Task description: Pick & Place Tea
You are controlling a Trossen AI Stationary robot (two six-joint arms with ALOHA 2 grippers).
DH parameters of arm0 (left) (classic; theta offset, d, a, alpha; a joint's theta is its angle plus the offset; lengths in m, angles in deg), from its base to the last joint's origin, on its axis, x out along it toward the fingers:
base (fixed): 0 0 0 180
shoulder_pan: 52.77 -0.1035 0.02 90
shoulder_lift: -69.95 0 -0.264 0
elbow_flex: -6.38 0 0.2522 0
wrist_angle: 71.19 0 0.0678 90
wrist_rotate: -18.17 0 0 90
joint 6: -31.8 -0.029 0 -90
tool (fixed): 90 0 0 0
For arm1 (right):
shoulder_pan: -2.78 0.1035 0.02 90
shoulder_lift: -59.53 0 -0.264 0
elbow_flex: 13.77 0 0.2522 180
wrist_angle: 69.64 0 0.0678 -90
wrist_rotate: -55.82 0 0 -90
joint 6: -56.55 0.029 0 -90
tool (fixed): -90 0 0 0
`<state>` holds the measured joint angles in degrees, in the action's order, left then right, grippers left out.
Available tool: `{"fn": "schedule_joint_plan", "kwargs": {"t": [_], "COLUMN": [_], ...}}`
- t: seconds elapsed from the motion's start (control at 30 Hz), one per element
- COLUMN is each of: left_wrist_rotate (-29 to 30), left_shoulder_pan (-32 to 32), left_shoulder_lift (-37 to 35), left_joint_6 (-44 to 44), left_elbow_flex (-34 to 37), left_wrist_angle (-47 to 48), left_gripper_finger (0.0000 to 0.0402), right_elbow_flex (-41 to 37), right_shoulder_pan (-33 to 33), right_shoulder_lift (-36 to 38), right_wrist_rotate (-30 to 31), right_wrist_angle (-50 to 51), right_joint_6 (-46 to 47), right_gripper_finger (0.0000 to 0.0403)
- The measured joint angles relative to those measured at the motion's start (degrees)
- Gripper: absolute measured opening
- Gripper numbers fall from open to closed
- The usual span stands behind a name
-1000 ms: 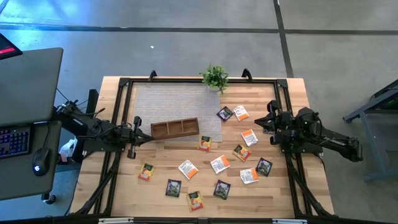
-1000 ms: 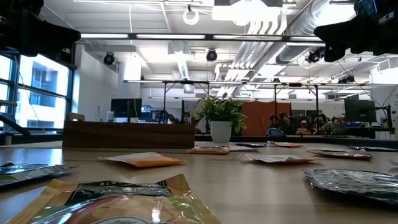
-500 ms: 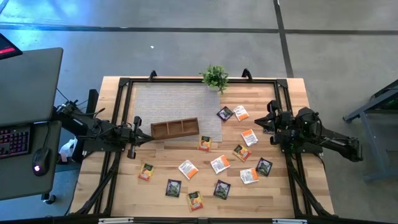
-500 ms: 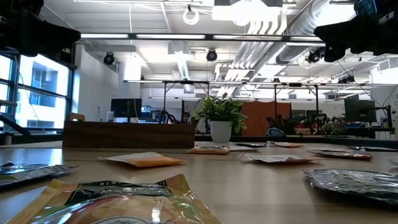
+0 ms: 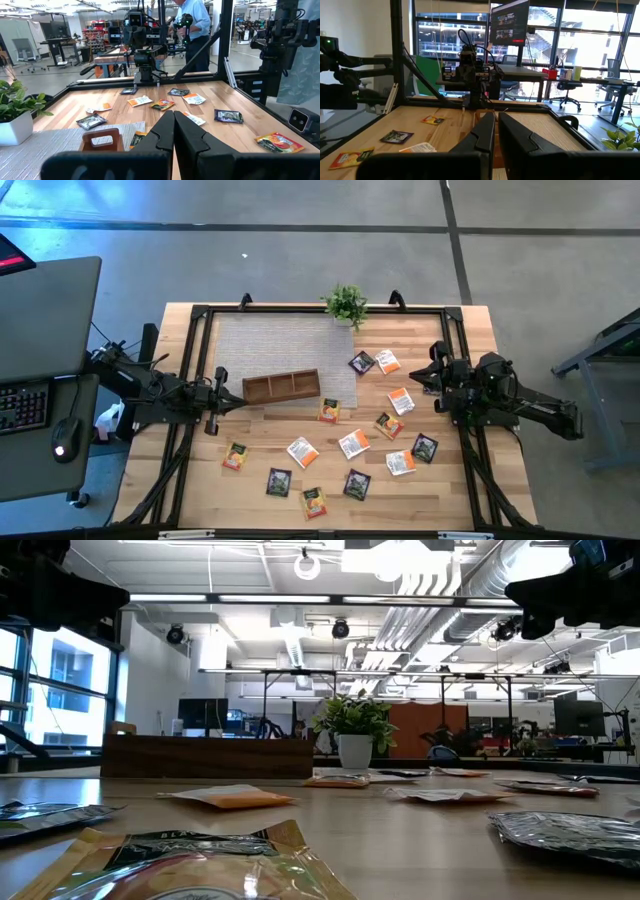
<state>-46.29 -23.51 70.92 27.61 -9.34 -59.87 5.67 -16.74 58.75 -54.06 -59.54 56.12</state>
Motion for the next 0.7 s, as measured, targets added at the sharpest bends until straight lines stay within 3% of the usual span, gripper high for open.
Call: {"fn": "schedule_joint_plan", "kwargs": {"t": [0.7], "left_wrist_rotate": [0.66], "left_shoulder_pan": [0.01], "left_shoulder_lift": [0.02], "left_joint_6": [-0.13], "left_elbow_flex": [0.0], "left_wrist_angle": [-0.9], "left_gripper_finger": [0.0001], "right_elbow_flex": [0.02], "right_shoulder_pan": [0.01], "right_shoulder_lift": [0.01], "right_wrist_rotate": [0.02], "right_wrist_angle": [0.0], "right_joint_6": [0.0], "right_gripper_finger": [0.0021]}}
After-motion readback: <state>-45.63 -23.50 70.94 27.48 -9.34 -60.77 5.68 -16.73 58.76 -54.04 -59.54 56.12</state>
